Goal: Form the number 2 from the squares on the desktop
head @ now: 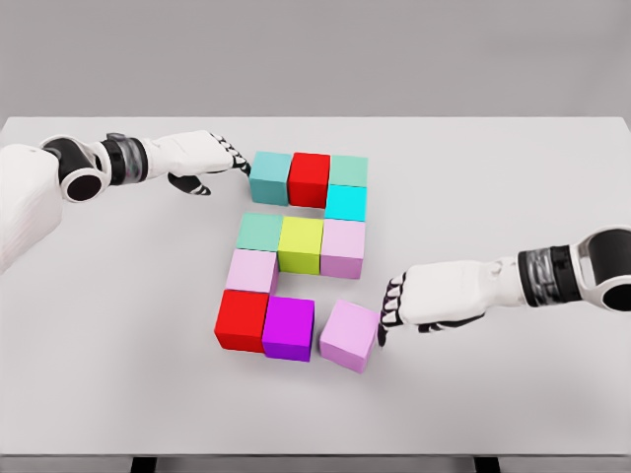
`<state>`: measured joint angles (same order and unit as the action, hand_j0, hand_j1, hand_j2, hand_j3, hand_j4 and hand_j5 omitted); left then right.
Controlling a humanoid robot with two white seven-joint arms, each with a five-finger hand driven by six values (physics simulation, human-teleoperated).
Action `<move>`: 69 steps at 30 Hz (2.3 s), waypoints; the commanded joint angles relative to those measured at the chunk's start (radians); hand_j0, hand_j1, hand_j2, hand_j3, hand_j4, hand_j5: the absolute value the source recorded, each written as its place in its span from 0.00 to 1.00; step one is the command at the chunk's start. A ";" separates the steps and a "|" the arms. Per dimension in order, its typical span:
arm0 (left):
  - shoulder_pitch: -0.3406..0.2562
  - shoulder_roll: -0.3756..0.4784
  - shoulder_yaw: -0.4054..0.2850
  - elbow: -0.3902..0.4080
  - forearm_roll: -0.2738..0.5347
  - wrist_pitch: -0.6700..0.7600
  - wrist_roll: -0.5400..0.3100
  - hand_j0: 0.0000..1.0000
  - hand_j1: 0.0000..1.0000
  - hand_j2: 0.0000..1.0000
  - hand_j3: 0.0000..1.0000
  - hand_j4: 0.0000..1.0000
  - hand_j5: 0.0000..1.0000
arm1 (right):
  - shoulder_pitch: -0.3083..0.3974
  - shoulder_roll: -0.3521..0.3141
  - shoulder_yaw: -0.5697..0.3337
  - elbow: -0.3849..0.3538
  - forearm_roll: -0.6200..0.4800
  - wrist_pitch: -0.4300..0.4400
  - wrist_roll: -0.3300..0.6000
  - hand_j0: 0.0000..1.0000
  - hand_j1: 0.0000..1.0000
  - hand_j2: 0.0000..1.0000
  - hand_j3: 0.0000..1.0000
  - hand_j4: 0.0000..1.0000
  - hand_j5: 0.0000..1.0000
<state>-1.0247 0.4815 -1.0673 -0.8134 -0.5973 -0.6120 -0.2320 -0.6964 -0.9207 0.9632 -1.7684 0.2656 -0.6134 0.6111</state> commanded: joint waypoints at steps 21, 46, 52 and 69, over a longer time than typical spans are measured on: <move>-0.002 0.009 0.013 0.013 0.004 0.001 0.000 0.81 0.81 0.81 0.81 0.81 0.81 | 0.000 0.028 -0.009 0.000 -0.008 0.003 0.000 0.64 0.64 0.64 0.64 0.64 0.64; 0.035 0.250 0.188 0.030 0.014 0.001 0.002 1.00 1.00 1.00 1.00 1.00 1.00 | 0.002 0.033 -0.026 0.001 -0.006 0.003 0.000 0.64 0.64 0.64 0.64 0.64 0.64; 0.035 0.247 0.185 0.034 0.007 0.001 0.002 1.00 1.00 1.00 1.00 1.00 1.00 | 0.002 0.031 -0.040 0.001 -0.008 0.003 0.000 0.63 0.63 0.63 0.63 0.63 0.63; 0.038 0.249 0.187 0.056 0.007 0.001 0.003 1.00 1.00 1.00 1.00 1.00 1.00 | 0.002 0.014 -0.075 0.001 -0.013 0.003 0.000 0.62 0.62 0.62 0.62 0.62 0.62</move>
<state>-0.9848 0.7294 -0.8828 -0.7619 -0.5956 -0.6121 -0.2295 -0.6949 -0.9002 0.8956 -1.7669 0.2595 -0.6134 0.6111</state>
